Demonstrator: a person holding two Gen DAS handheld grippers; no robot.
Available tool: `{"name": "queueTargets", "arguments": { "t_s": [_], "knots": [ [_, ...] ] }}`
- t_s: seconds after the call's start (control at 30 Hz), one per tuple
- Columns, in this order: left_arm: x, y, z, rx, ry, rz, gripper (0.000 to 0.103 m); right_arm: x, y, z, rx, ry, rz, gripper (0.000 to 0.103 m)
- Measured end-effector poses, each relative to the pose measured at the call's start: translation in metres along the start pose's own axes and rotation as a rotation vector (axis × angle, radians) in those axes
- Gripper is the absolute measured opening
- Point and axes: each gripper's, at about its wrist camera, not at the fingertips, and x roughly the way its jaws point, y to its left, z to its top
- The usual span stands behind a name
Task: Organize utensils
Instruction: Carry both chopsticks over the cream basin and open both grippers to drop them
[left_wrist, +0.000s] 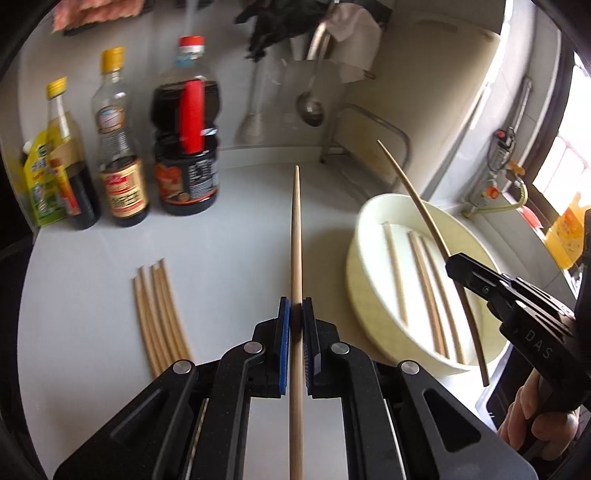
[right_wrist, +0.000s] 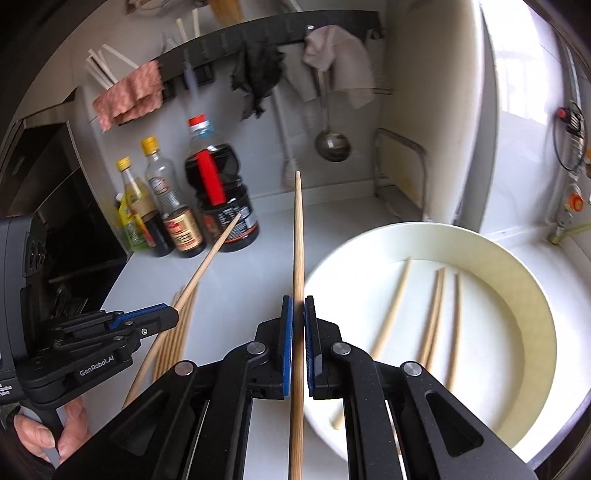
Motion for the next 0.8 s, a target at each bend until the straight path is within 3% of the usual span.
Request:
{"name": "queueTargets", "arguments": {
  "t_s": [0.2,0.4,0.8],
  "knots": [
    [0.028,-0.073,0.024,0.094,0.019,-0.081,0.007,-0.013,-0.063,0.0,0.105,0.005,-0.093,0.006],
    [0.064,-0.129,0.029,0.177,0.055,-0.078,0.007,-0.01,-0.103,-0.006,0.158,0.038,-0.159,0.006],
    [0.111,-0.154,0.035,0.227,0.112,-0.041,0.007,0.011,-0.141,-0.017,0.238,0.09,-0.182,0.006]
  ]
}}
